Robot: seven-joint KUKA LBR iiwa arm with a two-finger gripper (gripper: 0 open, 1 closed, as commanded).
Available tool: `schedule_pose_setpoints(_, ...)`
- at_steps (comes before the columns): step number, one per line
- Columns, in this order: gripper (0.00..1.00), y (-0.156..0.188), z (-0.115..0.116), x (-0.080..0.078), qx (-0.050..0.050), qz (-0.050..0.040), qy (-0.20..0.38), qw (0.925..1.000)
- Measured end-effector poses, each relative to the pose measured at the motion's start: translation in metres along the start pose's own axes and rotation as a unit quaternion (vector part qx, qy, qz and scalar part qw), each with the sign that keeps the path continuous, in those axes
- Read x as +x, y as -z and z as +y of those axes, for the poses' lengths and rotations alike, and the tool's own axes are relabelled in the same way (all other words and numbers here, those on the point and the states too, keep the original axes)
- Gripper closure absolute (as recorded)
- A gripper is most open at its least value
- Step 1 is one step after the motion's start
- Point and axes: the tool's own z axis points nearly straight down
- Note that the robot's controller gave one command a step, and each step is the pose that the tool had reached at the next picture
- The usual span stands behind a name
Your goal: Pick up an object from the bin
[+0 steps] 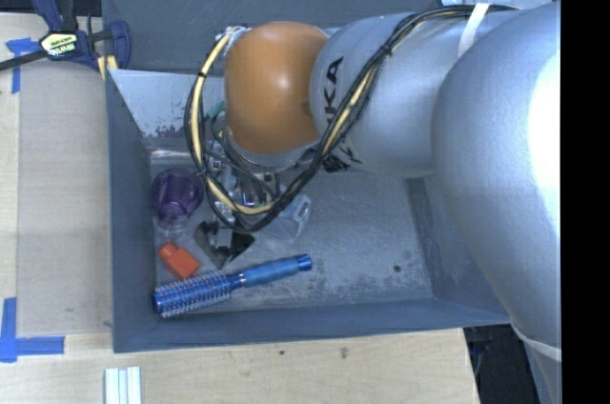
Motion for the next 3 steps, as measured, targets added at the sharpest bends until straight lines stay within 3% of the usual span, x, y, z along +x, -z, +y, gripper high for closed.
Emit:
schedule_pose_setpoints(1,0.0,0.005,-0.001,-0.002,-0.001,-0.0036,-0.002,1.0)
schedule_pose_setpoints(2,0.0,-0.008,-0.003,0.035,-0.001,-0.0046,0.056,0.9984)
schedule_pose_setpoints(3,0.0,-0.035,-0.014,0.065,0.001,-0.0123,0.162,0.9868)
